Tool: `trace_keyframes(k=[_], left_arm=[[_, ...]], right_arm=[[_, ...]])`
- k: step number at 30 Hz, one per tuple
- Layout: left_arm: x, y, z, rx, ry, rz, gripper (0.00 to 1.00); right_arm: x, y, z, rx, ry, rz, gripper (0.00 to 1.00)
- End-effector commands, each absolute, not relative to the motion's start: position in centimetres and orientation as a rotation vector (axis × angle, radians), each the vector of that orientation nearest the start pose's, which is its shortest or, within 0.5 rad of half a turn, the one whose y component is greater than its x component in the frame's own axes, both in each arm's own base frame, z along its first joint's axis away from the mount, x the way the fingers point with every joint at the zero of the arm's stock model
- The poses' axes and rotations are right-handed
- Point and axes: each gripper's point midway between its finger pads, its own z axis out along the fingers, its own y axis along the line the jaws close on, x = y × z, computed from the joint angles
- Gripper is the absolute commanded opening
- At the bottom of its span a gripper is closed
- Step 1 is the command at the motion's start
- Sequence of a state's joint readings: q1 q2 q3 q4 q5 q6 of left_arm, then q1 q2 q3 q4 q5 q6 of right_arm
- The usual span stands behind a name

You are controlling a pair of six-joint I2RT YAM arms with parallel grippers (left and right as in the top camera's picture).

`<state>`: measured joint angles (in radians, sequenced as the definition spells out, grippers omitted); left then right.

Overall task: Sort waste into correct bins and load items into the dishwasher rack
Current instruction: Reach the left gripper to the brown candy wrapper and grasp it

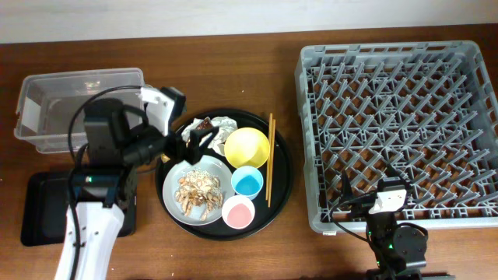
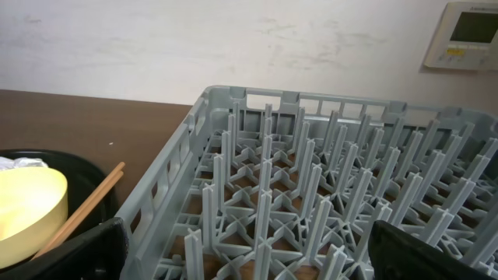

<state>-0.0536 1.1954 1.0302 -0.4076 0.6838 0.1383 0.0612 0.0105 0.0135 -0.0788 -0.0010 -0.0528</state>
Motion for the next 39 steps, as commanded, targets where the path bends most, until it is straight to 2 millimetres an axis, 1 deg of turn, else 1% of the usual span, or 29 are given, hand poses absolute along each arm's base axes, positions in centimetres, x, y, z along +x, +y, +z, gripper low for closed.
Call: trace_keyframes(k=[1, 2, 3, 4, 6, 7, 8, 9, 10, 12, 13, 14, 16, 20, 24, 26, 27, 29, 33, 34, 35, 36, 37, 39], left_arm=[[36.8, -7.3, 26.3, 0.406, 2.305, -0.081, 0.99], [37.2, -8.2, 26.3, 0.437, 2.334, -0.056, 0.99], [37.4, -9.9, 26.1, 0.479, 2.327, -0.114, 0.99], [37.3, -11.6, 25.0, 0.534, 2.349, -0.168, 0.99], [37.8, -11.8, 23.3, 0.543, 2.393, -0.166, 0.99], [38.1, -11.7, 22.3, 0.544, 2.423, -0.155, 0.99], [38.6, -11.6, 20.7, 0.545, 2.465, -0.132, 0.99], [39.4, -10.6, 17.7, 0.535, 2.545, -0.048, 0.79], [39.7, -9.8, 15.7, 0.530, 2.605, 0.025, 0.78], [39.8, -8.7, 12.9, 0.532, 2.686, 0.118, 0.78], [39.8, -7.9, 11.3, 0.533, 2.729, 0.185, 0.71], [39.7, -7.6, 9.7, 0.542, 2.774, 0.207, 0.69], [38.8, -7.4, 7.9, 0.564, 2.846, 0.219, 0.69], [38.9, -6.9, 5.1, 0.574, 2.899, 0.254, 0.68], [38.7, -6.8, 3.6, 0.587, 2.938, 0.262, 0.67], [39.0, -6.4, 2.7, 0.587, 2.944, 0.312, 0.64], [38.9, -6.3, 2.6, 0.589, 2.948, 0.315, 0.60], [38.9, -6.2, 2.6, 0.585, 2.948, 0.322, 0.58], [39.1, -4.6, 2.7, 0.542, 2.956, 0.369, 0.57], [39.1, -4.6, 2.7, 0.540, 2.956, 0.368, 0.54], [39.1, -4.6, 2.7, 0.541, 2.956, 0.368, 0.48], [39.1, -4.6, 2.7, 0.540, 2.956, 0.368, 0.45], [39.1, -4.6, 2.7, 0.540, 2.956, 0.366, 0.44], [39.0, -5.0, 2.6, 0.544, 2.961, 0.328, 0.34]], right_arm=[[24.6, 1.4, 15.5, -0.088, 1.648, 0.001, 0.99], [24.6, 1.4, 15.5, -0.088, 1.648, 0.001, 0.99], [24.6, 1.4, 15.5, -0.088, 1.648, 0.001, 0.99], [24.6, 1.4, 15.5, -0.088, 1.648, 0.001, 0.99], [24.6, 1.4, 15.5, -0.088, 1.648, 0.001, 0.99], [24.6, 1.4, 15.5, -0.088, 1.648, 0.001, 0.99], [24.6, 1.4, 15.5, -0.088, 1.648, 0.001, 0.99], [24.6, 1.4, 15.5, -0.088, 1.648, 0.001, 0.99], [24.6, 1.4, 15.5, -0.088, 1.648, 0.001, 0.99], [24.6, 1.4, 15.5, -0.088, 1.648, 0.001, 0.99], [24.6, 1.4, 15.5, -0.088, 1.648, 0.001, 0.99], [24.6, 1.4, 15.5, -0.088, 1.648, 0.001, 0.99], [24.6, 1.4, 15.5, -0.088, 1.648, 0.001, 0.99], [24.6, 1.4, 15.5, -0.088, 1.648, 0.001, 0.99], [24.6, 1.4, 15.5, -0.088, 1.648, 0.001, 0.99], [24.6, 1.4, 15.5, -0.088, 1.648, 0.001, 0.99], [24.6, 1.4, 15.5, -0.088, 1.648, 0.001, 0.99], [24.6, 1.4, 15.5, -0.088, 1.648, 0.001, 0.99], [24.6, 1.4, 15.5, -0.088, 1.648, 0.001, 0.99], [24.6, 1.4, 15.5, -0.088, 1.648, 0.001, 0.99], [24.6, 1.4, 15.5, -0.088, 1.648, 0.001, 0.99], [24.6, 1.4, 15.5, -0.088, 1.648, 0.001, 0.99], [24.6, 1.4, 15.5, -0.088, 1.648, 0.001, 0.99], [24.6, 1.4, 15.5, -0.088, 1.648, 0.001, 0.99]])
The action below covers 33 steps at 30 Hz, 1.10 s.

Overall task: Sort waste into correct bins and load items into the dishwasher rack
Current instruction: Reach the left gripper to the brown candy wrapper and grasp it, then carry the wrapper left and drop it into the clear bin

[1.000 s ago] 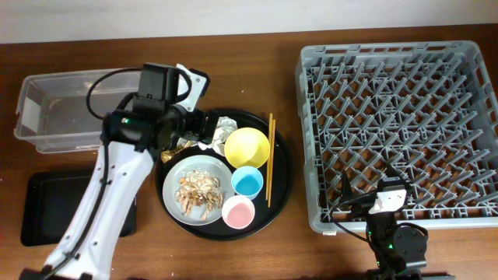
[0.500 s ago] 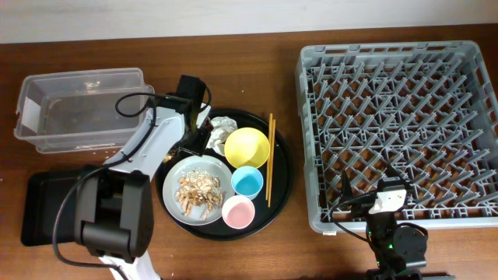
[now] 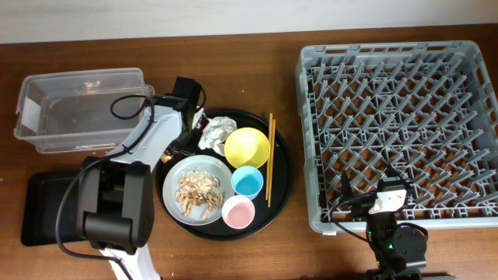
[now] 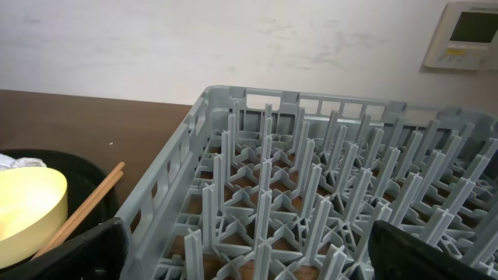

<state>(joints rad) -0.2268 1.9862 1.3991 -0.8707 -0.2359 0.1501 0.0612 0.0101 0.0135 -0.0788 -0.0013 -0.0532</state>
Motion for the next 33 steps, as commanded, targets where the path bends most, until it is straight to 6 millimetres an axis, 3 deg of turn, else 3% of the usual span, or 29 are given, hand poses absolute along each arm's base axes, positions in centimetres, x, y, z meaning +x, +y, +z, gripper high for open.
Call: trace_keyframes(k=[1, 5, 6, 9, 11, 12, 14, 18, 20, 22, 25, 26, 28, 31, 32, 33], left_arm=[[39.0, -5.0, 2.6, 0.544, 2.962, 0.328, 0.27], [38.8, -5.4, 2.5, 0.548, 2.968, 0.292, 0.13], [38.8, -5.4, 2.5, 0.548, 2.969, 0.288, 0.01], [38.5, -6.0, 2.4, 0.538, 2.982, 0.237, 0.00], [38.8, -6.0, 3.6, 0.472, 2.968, 0.230, 0.00], [39.1, -6.1, 4.8, 0.448, 2.947, 0.224, 0.01], [40.1, -6.3, 10.1, 0.337, 2.822, 0.189, 0.01], [40.8, -6.4, 16.1, 0.238, 2.645, 0.141, 0.00], [42.7, -5.9, 18.9, 0.136, 2.516, 0.105, 0.01], [44.7, -3.8, 20.5, -0.186, 2.415, 0.021, 0.01], [47.1, 2.1, 22.6, -0.539, 2.235, -0.034, 0.00], [47.6, 5.1, 23.5, -0.690, 2.146, -0.058, 0.00], [48.1, 9.9, 24.6, -0.822, 2.026, -0.047, 0.01], [48.6, 12.6, 24.1, -0.871, 1.985, -0.022, 0.02], [48.6, 13.2, 23.8, -0.882, 1.984, -0.013, 0.47], [48.6, 13.7, 23.6, -0.892, 1.983, -0.008, 0.65]], right_arm=[[24.6, 1.4, 15.5, -0.088, 1.648, 0.001, 0.99], [24.6, 1.4, 15.5, -0.088, 1.648, 0.001, 0.99], [24.6, 1.4, 15.5, -0.088, 1.648, 0.001, 0.99], [24.6, 1.4, 15.5, -0.088, 1.648, 0.001, 0.99], [24.6, 1.4, 15.5, -0.088, 1.648, 0.001, 0.99], [24.6, 1.4, 15.5, -0.088, 1.648, 0.001, 0.99], [24.6, 1.4, 15.5, -0.088, 1.648, 0.001, 0.99], [24.6, 1.4, 15.5, -0.088, 1.648, 0.001, 0.99], [24.6, 1.4, 15.5, -0.088, 1.648, 0.001, 0.99], [24.6, 1.4, 15.5, -0.088, 1.648, 0.001, 0.99], [24.6, 1.4, 15.5, -0.088, 1.648, 0.001, 0.99], [24.6, 1.4, 15.5, -0.088, 1.648, 0.001, 0.99], [24.6, 1.4, 15.5, -0.088, 1.648, 0.001, 0.99], [24.6, 1.4, 15.5, -0.088, 1.648, 0.001, 0.99], [24.6, 1.4, 15.5, -0.088, 1.648, 0.001, 0.99], [24.6, 1.4, 15.5, -0.088, 1.648, 0.001, 0.99]])
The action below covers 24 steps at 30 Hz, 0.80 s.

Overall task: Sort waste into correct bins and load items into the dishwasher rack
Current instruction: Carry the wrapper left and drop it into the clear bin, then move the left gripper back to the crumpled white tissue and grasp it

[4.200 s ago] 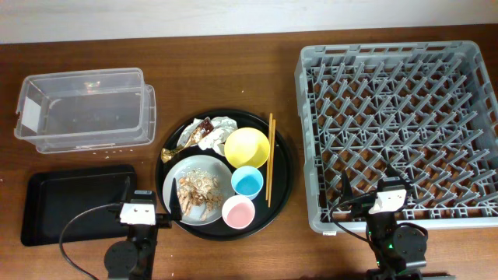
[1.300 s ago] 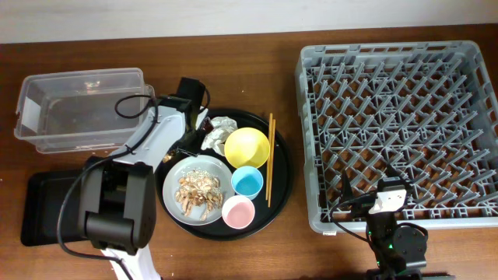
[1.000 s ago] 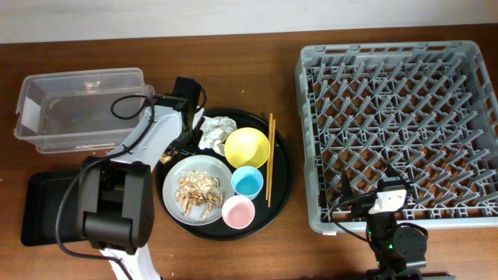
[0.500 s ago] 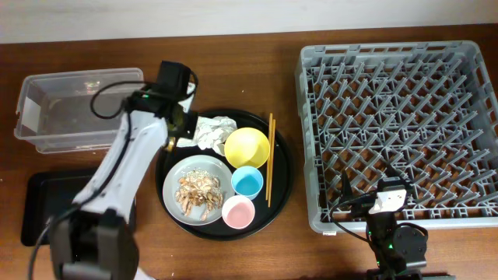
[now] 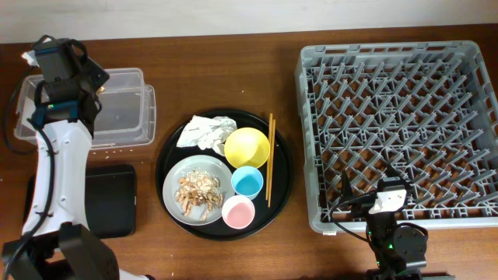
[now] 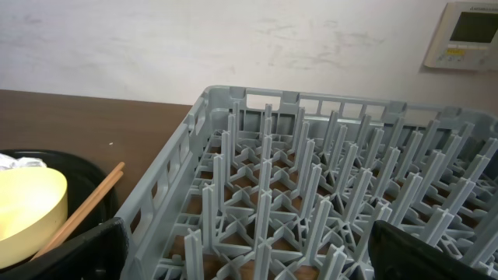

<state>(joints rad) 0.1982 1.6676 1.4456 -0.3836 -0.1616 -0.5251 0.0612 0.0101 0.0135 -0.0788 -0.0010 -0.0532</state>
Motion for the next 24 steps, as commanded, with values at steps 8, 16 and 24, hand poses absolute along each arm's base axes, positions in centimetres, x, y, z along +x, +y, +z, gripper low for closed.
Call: trace_keyframes(k=[8, 16, 24], left_arm=[[48.5, 6.1, 22.7, -0.544, 2.192, -0.432, 0.78], [43.2, -7.2, 17.0, 0.088, 2.572, -0.351, 0.68], [40.3, -10.1, 5.0, -0.017, 2.952, -0.223, 0.50]], right_arm=[[24.6, 1.4, 15.5, -0.088, 1.648, 0.001, 0.99], [24.6, 1.4, 15.5, -0.088, 1.648, 0.001, 0.99], [24.6, 1.4, 15.5, -0.088, 1.648, 0.001, 0.99]])
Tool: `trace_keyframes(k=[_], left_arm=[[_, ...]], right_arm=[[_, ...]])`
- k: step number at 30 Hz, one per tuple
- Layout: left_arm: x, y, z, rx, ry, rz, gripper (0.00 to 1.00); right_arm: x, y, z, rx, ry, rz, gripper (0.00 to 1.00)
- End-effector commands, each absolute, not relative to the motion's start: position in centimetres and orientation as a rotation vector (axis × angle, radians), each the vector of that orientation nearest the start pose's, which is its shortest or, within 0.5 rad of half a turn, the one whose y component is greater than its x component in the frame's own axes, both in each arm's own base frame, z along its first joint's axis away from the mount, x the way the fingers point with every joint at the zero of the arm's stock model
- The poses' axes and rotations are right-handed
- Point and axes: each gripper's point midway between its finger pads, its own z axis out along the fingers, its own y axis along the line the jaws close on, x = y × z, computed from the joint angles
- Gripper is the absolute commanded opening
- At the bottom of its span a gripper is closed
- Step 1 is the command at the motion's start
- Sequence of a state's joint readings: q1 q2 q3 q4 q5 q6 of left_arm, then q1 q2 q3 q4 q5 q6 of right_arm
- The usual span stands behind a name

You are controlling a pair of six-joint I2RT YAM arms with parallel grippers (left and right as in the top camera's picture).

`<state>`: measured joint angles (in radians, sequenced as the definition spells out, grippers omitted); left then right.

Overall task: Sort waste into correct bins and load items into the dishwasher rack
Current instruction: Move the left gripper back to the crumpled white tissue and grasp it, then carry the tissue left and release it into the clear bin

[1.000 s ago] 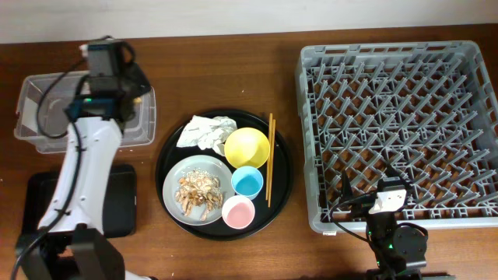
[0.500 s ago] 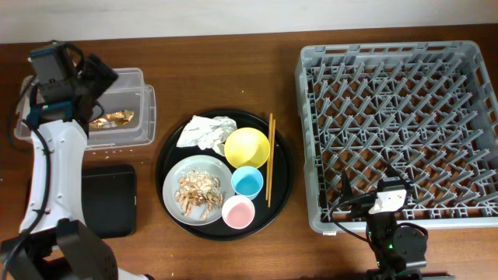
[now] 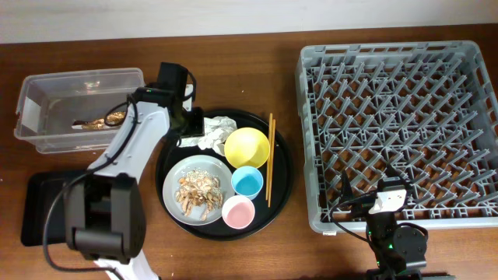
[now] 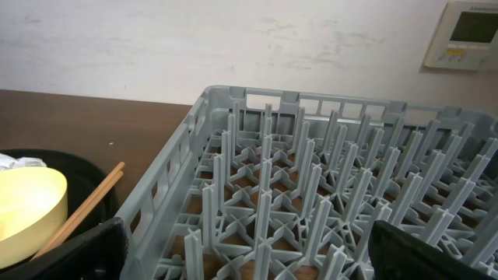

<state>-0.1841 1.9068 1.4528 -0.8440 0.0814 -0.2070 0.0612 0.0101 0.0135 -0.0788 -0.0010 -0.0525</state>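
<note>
My left gripper (image 3: 192, 129) is low over the back left of the black round tray (image 3: 284, 180), right against the left edge of a crumpled white paper (image 3: 214, 131); the overhead view does not show how its jaws stand. A brown wrapper (image 3: 98, 122) lies in the clear bin (image 3: 31, 92). On the tray are a yellow bowl (image 3: 247, 145), a blue cup (image 3: 247, 182), a pink cup (image 3: 238, 211), a grey plate (image 3: 177, 173) with food scraps, and chopsticks (image 3: 270, 155). My right gripper (image 4: 249, 260) rests open at the near edge of the grey dish rack (image 4: 233, 97), holding nothing.
A black bin (image 3: 35, 210) sits at the front left, below the clear bin. The dish rack (image 3: 397, 128) fills the right side of the table, with the right arm's base at its front edge. The left arm stretches from the front left across to the tray.
My left gripper was up over the far left end of the clear bin; now it is back at the tray beside the white paper. A brown wrapper now lies in the clear bin.
My left gripper was over the back left of the tray by a brown wrapper and the white paper, then low beside them. Then it was over the clear bin and the wrapper was gone from the tray. Now the wrapper lies in that bin. The right arm never moved.
</note>
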Motion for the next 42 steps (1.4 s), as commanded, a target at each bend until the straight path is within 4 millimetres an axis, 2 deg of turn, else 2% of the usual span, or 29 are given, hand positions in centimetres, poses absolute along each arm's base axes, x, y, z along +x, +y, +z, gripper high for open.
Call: trace_keyframes(k=[1, 3, 5, 7, 9, 11, 12, 13, 17, 19, 21, 22, 24, 26, 28, 29, 30, 31, 32, 33, 34, 35, 36, 37, 38, 40, 41, 42], left_arm=[[39.8, -11.3, 3.4, 0.015, 2.993, -0.244, 0.50], [39.2, -12.3, 1.8, 0.053, 3.036, -0.234, 0.50], [39.0, -12.6, 1.4, 0.067, 3.046, -0.232, 0.48], [39.1, -12.2, 1.4, 0.064, 3.042, -0.198, 0.38], [39.0, -12.1, 1.4, 0.063, 3.045, -0.185, 0.18], [38.5, -11.9, 1.9, 0.062, 3.063, -0.180, 0.13], [38.2, -11.8, 3.2, 0.062, 3.064, -0.173, 0.04], [38.4, -11.7, 4.5, 0.062, 3.044, -0.168, 0.01], [39.2, -11.9, 9.5, 0.067, 2.919, -0.201, 0.01], [39.5, -11.5, 12.9, 0.057, 2.826, -0.223, 0.01], [40.4, -9.1, 16.3, -0.015, 2.715, -0.189, 0.01], [40.8, -7.0, 18.2, -0.082, 2.656, -0.183, 0.01], [41.7, -3.1, 20.4, -0.198, 2.568, -0.163, 0.01], [43.3, 0.1, 21.5, -0.326, 2.475, -0.153, 0.01], [44.8, 5.4, 23.0, -0.634, 2.314, -0.127, 0.01], [44.7, 8.9, 23.1, -0.856, 2.220, -0.091, 0.01], [44.8, 10.7, 22.9, -0.913, 2.185, -0.052, 0.01], [45.1, 12.3, 22.2, -0.947, 2.169, -0.015, 0.01], [45.3, 12.9, 21.3, -0.965, 2.179, -0.002, 0.02], [45.4, 13.5, 19.6, -0.991, 2.207, 0.022, 0.23], [45.6, 13.7, 18.5, -1.001, 2.230, 0.032, 0.23], [45.4, 13.5, 17.8, -1.007, 2.254, 0.034, 0.30], [45.2, 13.5, 17.3, -1.013, 2.272, 0.038, 0.62], [45.1, 13.4, 17.2, -1.013, 2.279, 0.036, 0.69], [44.8, 12.3, 16.7, -0.977, 2.337, -0.019, 0.71], [45.1, 8.6, 16.4, -0.726, 2.460, -0.226, 0.57], [45.3, 7.6, 16.5, -0.659, 2.474, -0.271, 0.56], [45.4, 5.3, 16.7, -0.507, 2.504, -0.349, 0.56]], right_arm=[[24.6, 1.4, 15.5, -0.088, 1.648, 0.001, 0.99], [24.6, 1.4, 15.5, -0.088, 1.648, 0.001, 0.99], [24.6, 1.4, 15.5, -0.088, 1.648, 0.001, 0.99], [24.6, 1.4, 15.5, -0.088, 1.648, 0.001, 0.99], [24.6, 1.4, 15.5, -0.088, 1.648, 0.001, 0.99], [24.6, 1.4, 15.5, -0.088, 1.648, 0.001, 0.99], [24.6, 1.4, 15.5, -0.088, 1.648, 0.001, 0.99], [24.6, 1.4, 15.5, -0.088, 1.648, 0.001, 0.99], [24.6, 1.4, 15.5, -0.088, 1.648, 0.001, 0.99], [24.6, 1.4, 15.5, -0.088, 1.648, 0.001, 0.99], [24.6, 1.4, 15.5, -0.088, 1.648, 0.001, 0.99], [24.6, 1.4, 15.5, -0.088, 1.648, 0.001, 0.99], [24.6, 1.4, 15.5, -0.088, 1.648, 0.001, 0.99], [24.6, 1.4, 15.5, -0.088, 1.648, 0.001, 0.99], [24.6, 1.4, 15.5, -0.088, 1.648, 0.001, 0.99], [24.6, 1.4, 15.5, -0.088, 1.648, 0.001, 0.99], [24.6, 1.4, 15.5, -0.088, 1.648, 0.001, 0.99], [24.6, 1.4, 15.5, -0.088, 1.648, 0.001, 0.99], [24.6, 1.4, 15.5, -0.088, 1.648, 0.001, 0.99], [24.6, 1.4, 15.5, -0.088, 1.648, 0.001, 0.99], [24.6, 1.4, 15.5, -0.088, 1.648, 0.001, 0.99], [24.6, 1.4, 15.5, -0.088, 1.648, 0.001, 0.98], [24.6, 1.4, 15.5, -0.088, 1.648, 0.001, 0.99], [24.6, 1.4, 15.5, -0.088, 1.648, 0.001, 0.99], [24.6, 1.4, 15.5, -0.088, 1.648, 0.001, 0.99], [24.6, 1.4, 15.5, -0.088, 1.648, 0.001, 0.99], [24.6, 1.4, 15.5, -0.088, 1.648, 0.001, 0.99], [24.6, 1.4, 15.5, -0.088, 1.648, 0.001, 0.99]])
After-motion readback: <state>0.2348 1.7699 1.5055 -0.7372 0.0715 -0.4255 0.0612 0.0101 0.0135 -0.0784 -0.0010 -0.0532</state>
